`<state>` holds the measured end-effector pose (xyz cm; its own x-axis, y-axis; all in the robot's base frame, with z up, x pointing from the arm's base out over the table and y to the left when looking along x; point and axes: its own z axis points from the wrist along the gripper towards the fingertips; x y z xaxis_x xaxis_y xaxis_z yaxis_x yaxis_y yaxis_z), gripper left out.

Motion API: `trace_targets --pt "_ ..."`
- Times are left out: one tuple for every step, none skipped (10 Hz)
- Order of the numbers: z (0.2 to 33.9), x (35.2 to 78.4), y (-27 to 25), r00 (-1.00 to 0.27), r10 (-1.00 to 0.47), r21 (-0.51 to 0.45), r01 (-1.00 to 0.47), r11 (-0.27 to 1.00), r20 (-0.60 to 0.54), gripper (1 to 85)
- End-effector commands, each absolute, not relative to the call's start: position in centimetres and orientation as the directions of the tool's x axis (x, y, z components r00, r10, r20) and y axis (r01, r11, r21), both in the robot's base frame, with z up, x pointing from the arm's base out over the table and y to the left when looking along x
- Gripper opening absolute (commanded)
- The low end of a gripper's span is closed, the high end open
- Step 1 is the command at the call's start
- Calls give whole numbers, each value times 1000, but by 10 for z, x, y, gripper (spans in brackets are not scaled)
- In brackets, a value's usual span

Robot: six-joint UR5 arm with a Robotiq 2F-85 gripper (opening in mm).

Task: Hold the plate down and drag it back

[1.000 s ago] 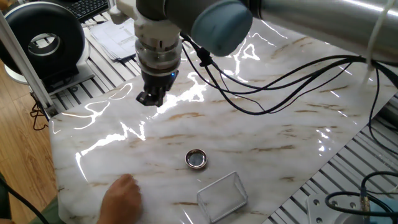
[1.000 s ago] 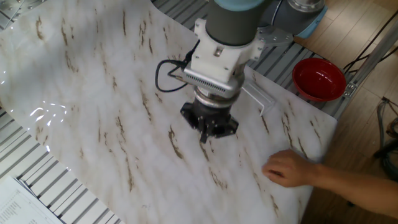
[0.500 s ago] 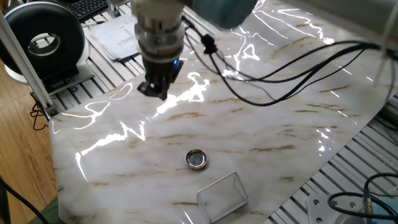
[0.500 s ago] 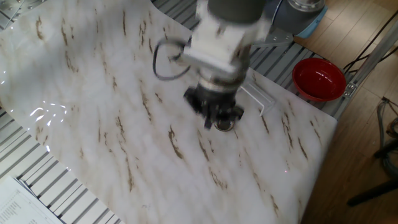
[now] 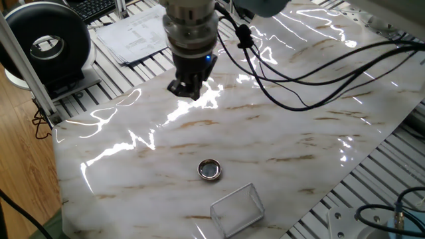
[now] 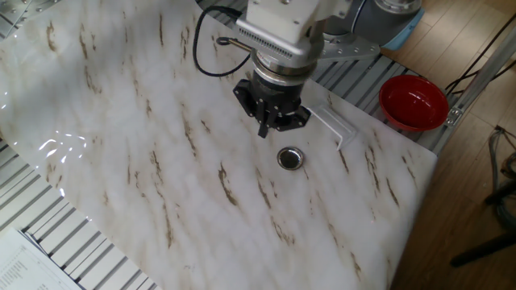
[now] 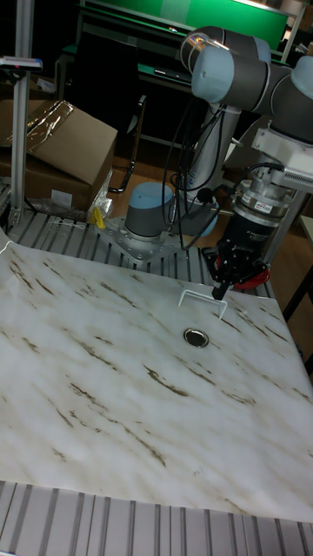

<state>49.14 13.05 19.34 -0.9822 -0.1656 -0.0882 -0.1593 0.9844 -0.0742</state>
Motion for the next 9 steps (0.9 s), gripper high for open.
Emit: trace_targets --pt "188 487 129 -988 -130 -46 -126 991 -85 17" --pt "187 486 127 -988 -129 -54 -125 991 -80 17" --pt "186 484 126 -989 -130 -58 -127 990 -70 17" --pt "184 481 126 -991 -125 -54 -122 991 -57 17" --pt "182 480 125 -991 -125 -54 -122 991 -54 17" --pt "178 481 127 -991 -119 -48 -116 992 -58 17" --pt "176 481 130 -991 -118 -39 -116 993 -60 17" --pt "175 482 131 -990 -126 -41 -123 992 -60 17" --pt "173 482 132 -990 -131 -45 -128 991 -58 17"
